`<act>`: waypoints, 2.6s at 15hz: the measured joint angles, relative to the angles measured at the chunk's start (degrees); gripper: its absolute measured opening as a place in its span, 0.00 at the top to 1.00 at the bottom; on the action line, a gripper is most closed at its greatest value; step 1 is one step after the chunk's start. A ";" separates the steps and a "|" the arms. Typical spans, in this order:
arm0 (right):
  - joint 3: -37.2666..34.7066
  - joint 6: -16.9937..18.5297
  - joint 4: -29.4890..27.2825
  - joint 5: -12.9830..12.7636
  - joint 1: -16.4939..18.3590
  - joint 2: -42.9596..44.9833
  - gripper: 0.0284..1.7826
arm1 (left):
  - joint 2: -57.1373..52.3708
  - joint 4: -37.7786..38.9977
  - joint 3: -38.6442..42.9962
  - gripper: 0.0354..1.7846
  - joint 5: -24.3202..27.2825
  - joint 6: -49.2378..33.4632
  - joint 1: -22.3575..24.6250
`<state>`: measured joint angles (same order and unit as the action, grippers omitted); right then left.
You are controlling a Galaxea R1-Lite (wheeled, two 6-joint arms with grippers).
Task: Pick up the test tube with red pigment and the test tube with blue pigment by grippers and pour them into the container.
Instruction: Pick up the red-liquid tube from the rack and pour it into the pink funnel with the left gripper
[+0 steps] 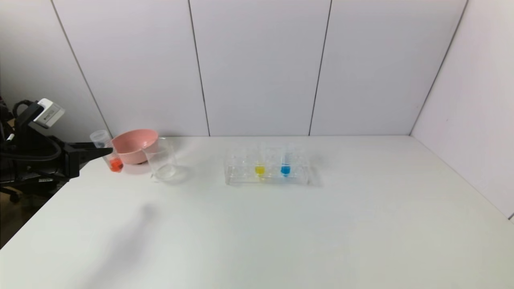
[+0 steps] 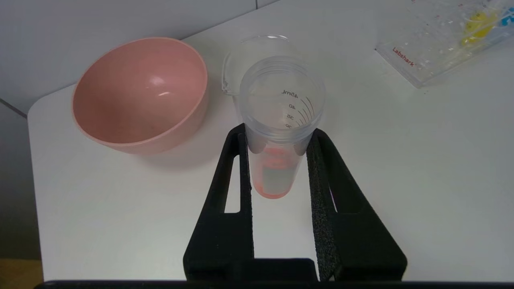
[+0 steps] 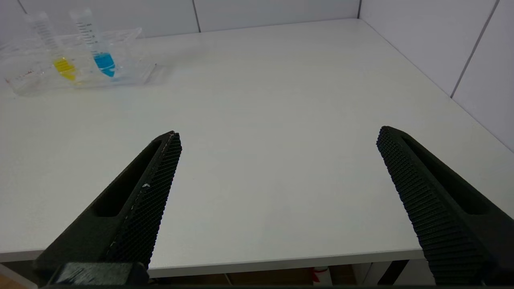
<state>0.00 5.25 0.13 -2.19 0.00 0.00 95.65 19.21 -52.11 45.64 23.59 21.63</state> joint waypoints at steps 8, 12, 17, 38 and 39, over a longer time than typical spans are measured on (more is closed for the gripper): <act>0.00 -0.05 0.02 0.00 0.02 0.00 0.00 | 9.86 -24.05 -27.82 0.78 -15.36 8.94 -6.58; 0.00 -0.05 0.02 0.00 0.02 0.00 0.00 | 17.09 -42.22 -44.65 0.78 -28.17 15.46 -11.46; 0.00 0.00 0.02 0.00 0.00 0.00 0.00 | 24.26 -57.00 -60.23 0.78 -41.33 24.11 -16.15; 0.00 -0.02 0.02 0.00 0.02 0.00 0.00 | 26.65 -53.91 -62.99 0.78 -66.09 42.56 -25.67; 0.00 0.00 0.02 0.00 0.02 0.00 0.00 | 26.79 -53.91 -62.99 0.78 -66.26 42.67 -25.87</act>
<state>0.00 5.25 0.16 -2.19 0.02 0.00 122.44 -34.69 -115.10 -20.61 66.26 -4.24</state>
